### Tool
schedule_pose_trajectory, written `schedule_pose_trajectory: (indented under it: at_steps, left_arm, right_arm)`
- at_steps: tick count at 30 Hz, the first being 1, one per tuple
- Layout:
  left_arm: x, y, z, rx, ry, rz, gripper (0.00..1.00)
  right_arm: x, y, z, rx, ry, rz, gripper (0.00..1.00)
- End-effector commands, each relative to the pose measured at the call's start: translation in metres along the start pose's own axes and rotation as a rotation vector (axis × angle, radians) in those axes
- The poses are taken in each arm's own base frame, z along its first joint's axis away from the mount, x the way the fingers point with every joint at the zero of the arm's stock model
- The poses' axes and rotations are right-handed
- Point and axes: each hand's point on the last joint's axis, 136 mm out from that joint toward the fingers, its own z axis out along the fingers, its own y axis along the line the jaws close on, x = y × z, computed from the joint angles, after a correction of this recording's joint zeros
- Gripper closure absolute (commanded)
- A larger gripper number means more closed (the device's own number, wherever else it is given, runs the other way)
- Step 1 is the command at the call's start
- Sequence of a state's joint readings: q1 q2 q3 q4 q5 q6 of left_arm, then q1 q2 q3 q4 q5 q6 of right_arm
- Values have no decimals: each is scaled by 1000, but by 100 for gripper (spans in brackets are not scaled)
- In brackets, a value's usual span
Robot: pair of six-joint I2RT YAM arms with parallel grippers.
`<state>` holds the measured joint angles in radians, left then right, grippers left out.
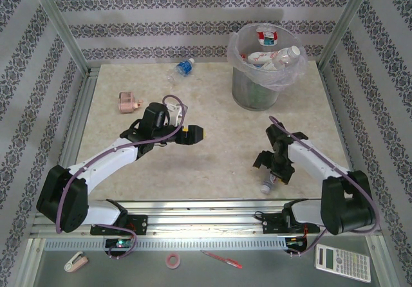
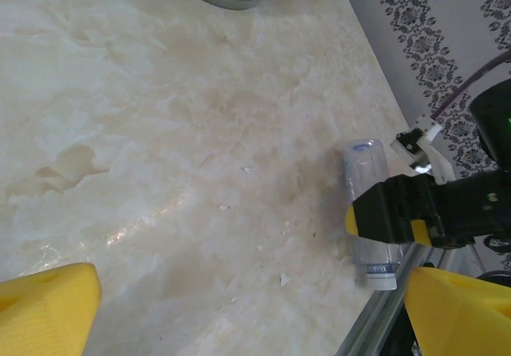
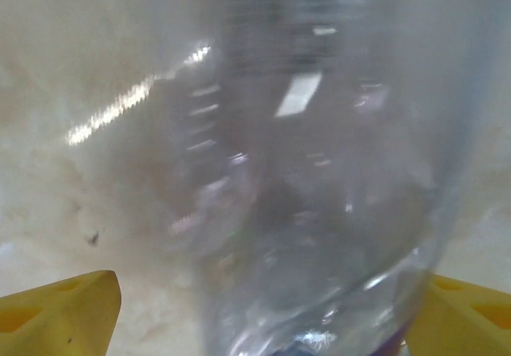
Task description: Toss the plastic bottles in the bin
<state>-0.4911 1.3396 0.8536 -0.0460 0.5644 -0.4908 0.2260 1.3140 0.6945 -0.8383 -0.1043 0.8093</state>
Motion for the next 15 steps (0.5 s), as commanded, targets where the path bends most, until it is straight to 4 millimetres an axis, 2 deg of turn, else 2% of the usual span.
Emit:
schedule_pose_trajectory:
  at_steps: [1, 6, 9, 15]
  left_arm:
    - [-9, -16, -10, 19, -14, 54, 2]
    - [-21, -22, -19, 5, -41, 80, 2]
    - [-30, -24, -24, -2, -68, 92, 0]
    - [-40, -21, -23, -28, -83, 94, 0]
  right_arm:
    - [-18, 16, 9, -50, -53, 21, 14]
    - [-25, 17, 6, -44, -83, 11, 29]
    - [-30, 24, -10, -84, -128, 1, 38]
    - [-32, 39, -50, -186, -189, -36, 46]
